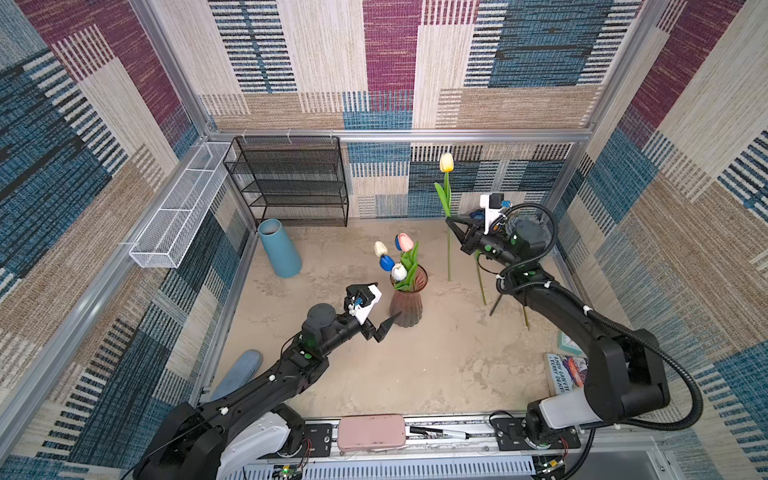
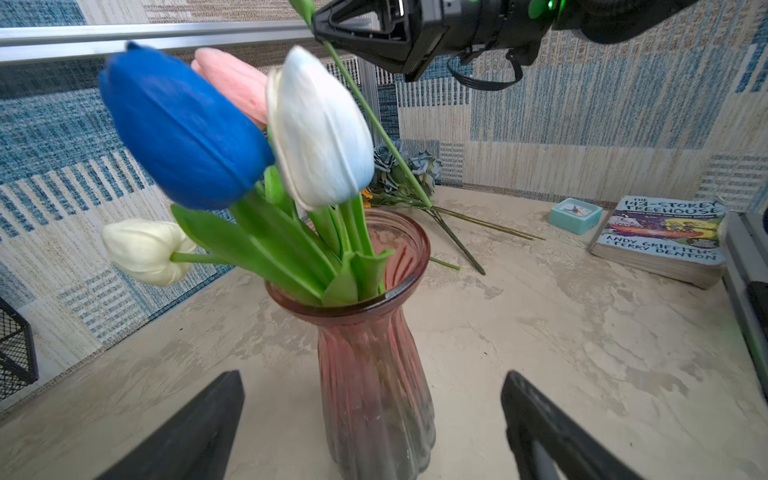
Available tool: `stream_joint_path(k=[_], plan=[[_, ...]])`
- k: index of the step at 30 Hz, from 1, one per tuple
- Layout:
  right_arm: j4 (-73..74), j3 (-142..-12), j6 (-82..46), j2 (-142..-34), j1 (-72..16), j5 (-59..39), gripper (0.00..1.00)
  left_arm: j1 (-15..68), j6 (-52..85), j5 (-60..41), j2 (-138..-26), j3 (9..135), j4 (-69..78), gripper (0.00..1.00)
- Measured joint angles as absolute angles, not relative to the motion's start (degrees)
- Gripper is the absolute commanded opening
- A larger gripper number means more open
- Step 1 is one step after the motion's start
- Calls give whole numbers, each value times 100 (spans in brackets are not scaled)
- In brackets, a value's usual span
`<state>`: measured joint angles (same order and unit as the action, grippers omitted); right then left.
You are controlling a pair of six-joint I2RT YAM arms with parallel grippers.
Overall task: Arrange the flowers into the vase
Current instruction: 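Carry the yellow tulip over the pink vase and lower its stem in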
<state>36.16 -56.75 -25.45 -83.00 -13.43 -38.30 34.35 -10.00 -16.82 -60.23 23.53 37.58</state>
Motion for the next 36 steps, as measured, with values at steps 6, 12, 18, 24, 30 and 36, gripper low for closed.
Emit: stream_joint_path(k=[6,12,18,24,30,36], plan=[[5277,-5330,-2851,-7915,-1861,-4027,0,3435,-974,-1682,-6112,2353,3833,99],[6071,-5323,-2993,-7924,-2001,-3837,0,3435,-965,-1682,-6141,2351,3957,99],[6733,-5179,-3009,-8217,-2206,-3664,0,3435,-963,-1682,-6193,2351,3999,99],[7264,-4831,-2862,-8471,-2298,-3544,0,3435,-963,-1682,-6178,2351,3981,99],[7476,-4423,-2624,-8659,-2362,-3540,0,3435,-963,-1682,-6193,2351,3966,99],[7566,-4226,-2364,-8689,-2408,-3553,0,3435,-963,-1669,-6261,2362,3966,99]])
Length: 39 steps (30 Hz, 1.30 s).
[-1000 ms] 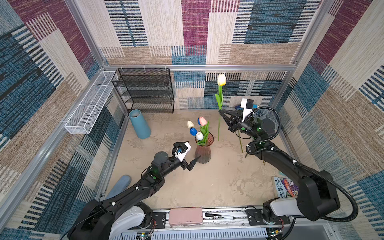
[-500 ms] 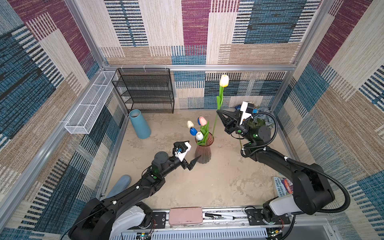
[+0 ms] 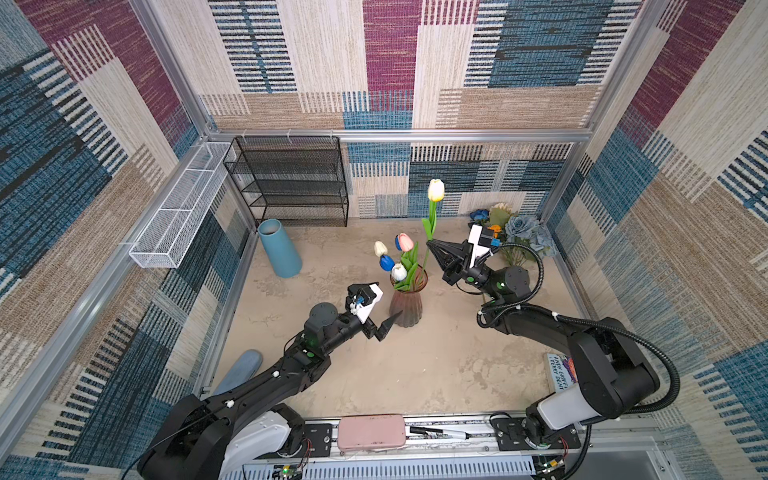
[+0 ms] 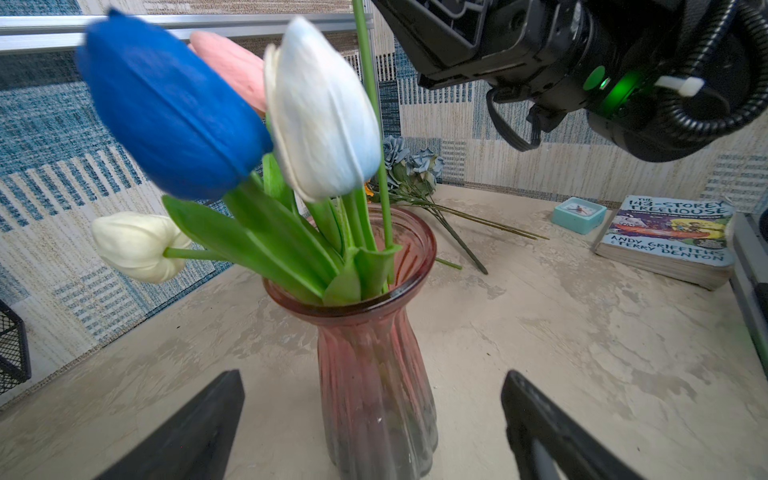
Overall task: Arrange the flowers into the vase
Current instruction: 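Carry the yellow tulip over the pink vase and lower its stem in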
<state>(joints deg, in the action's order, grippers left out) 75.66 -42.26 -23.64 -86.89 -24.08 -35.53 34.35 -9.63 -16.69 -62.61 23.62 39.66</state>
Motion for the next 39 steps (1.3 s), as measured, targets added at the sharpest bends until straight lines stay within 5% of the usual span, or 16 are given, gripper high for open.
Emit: stream_joint_path(k=[9,13,21,31,39], plan=[[7507,-3992,-1667,-8825,-2613,-3535,1,3435,-963,-1686,-6543,2499,4027,99],[7306,-3942,-1433,-8866,-2670,-3470,27,3437,-963,-1691,-6587,2571,4012,99],[6801,-3754,-873,-8407,-2727,-3046,39,3437,-967,-1686,-6558,2609,3970,99],[6123,-3785,-408,-8031,-2731,-2836,87,3435,-967,-1691,-6713,2692,4003,99],[5673,-3586,21,-7422,-2731,-2742,95,3437,-969,-1710,-6573,2731,3968,99]])
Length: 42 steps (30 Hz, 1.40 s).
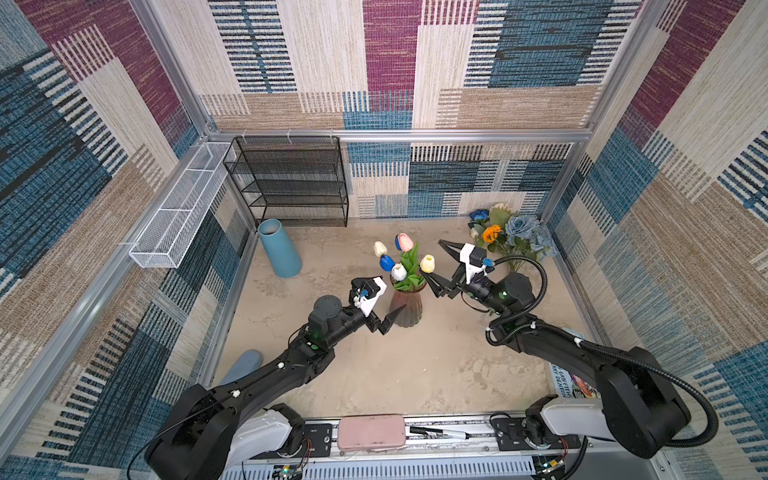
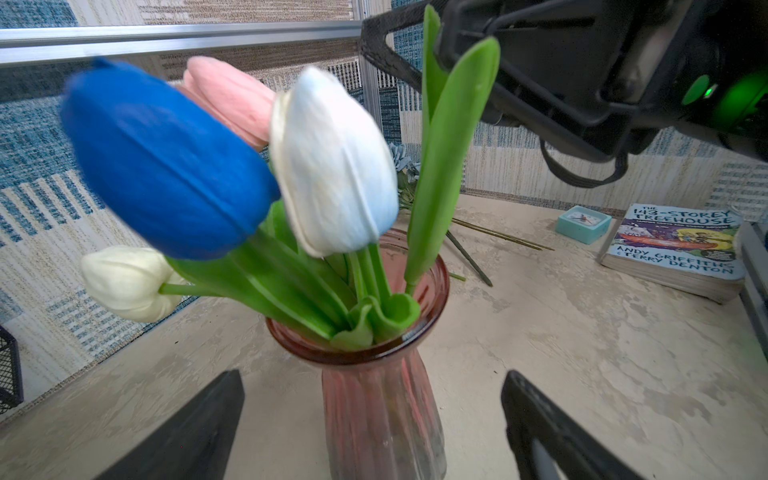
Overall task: Arrange the flowers into the vase
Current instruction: 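Carry the yellow tulip over the pink vase and lower its stem in, then open the right gripper and move it to the loose flower pile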
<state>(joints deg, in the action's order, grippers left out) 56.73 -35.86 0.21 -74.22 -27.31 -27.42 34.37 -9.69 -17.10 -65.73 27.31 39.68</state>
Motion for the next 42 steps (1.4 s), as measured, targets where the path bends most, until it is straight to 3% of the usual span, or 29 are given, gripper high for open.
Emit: stream_joint_path(k=[5,9,16,28,35,42], plan=[[5321,-3555,403,-6801,-2731,-2753,97,3437,-985,-1708,-6462,2746,3957,99],[4860,-3850,716,-6643,-2729,-2941,90,3435,-1007,-1706,-6412,2762,3918,99],[3767,-4904,692,-7686,-2727,-2792,70,3435,-1024,-1706,-6458,2768,3898,99],[1984,-6080,285,-8510,-2714,-2126,74,3437,-1028,-1671,-6335,2681,3872,99],[1815,-5483,290,-8099,-2709,-2213,89,3435,-1028,-1662,-6418,2676,3876,99],[2167,-5133,381,-7605,-2709,-2471,92,3435,-1028,-1662,-6493,2703,3879,99]])
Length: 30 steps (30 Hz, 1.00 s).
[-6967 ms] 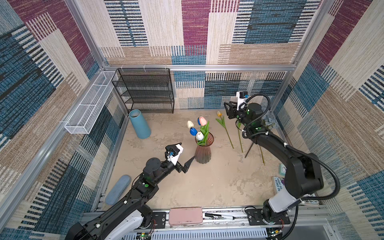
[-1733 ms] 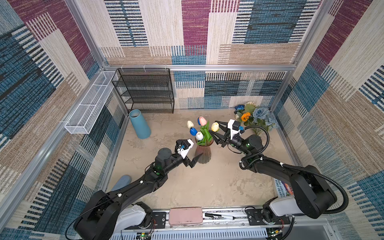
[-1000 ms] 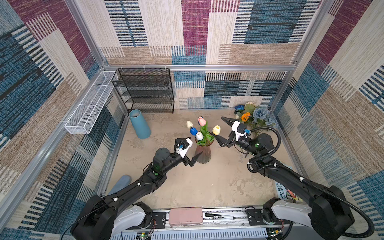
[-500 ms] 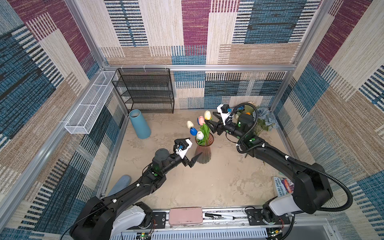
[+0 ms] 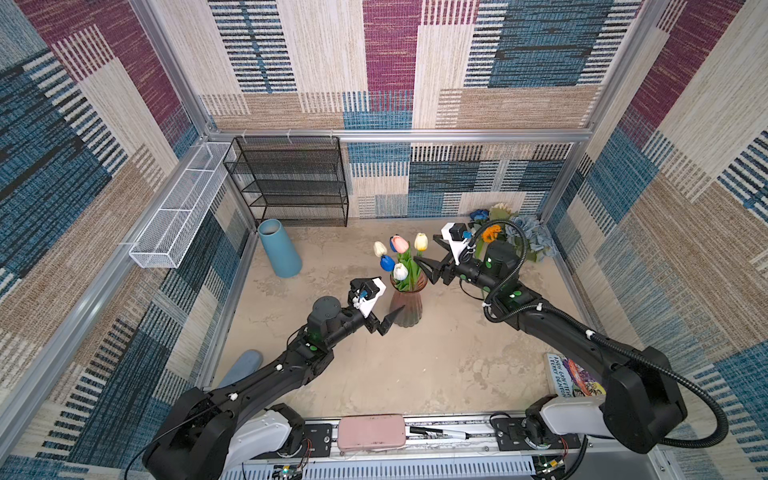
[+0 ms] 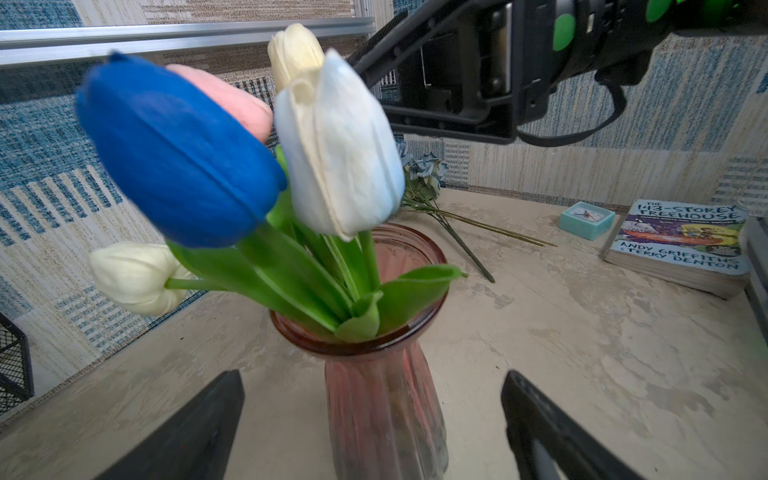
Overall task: Arrange the flowers into the vase
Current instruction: 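Open the right gripper and move it to the loose flower pile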
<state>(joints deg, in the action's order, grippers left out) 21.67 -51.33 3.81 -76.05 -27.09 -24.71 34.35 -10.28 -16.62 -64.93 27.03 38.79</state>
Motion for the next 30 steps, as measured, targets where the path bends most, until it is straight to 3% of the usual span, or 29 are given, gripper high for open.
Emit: stream_joint_path(k=[4,6,12,19,23,30], plan=[[2375,-4827,438,-7282,-2709,-2506,92,3435,-1028,-1662,-6473,2727,3898,99],[2491,-4766,438,-7102,-2709,-2314,83,3435,-1028,-1662,-6425,2731,3896,99],[2847,-4794,316,-6884,-2650,-1887,74,3435,-1033,-1660,-6305,2727,3922,99],[3059,-4823,-3,-6904,-2338,-1260,49,3435,-1033,-1520,-6182,2561,3992,99],[2683,-5229,-530,-7402,-1540,-854,26,3435,-1033,-1514,-6189,2495,4023,99],[888,-6353,-1046,-8973,-801,-128,29,3435,-1033,-1494,-6364,2484,4066,99]])
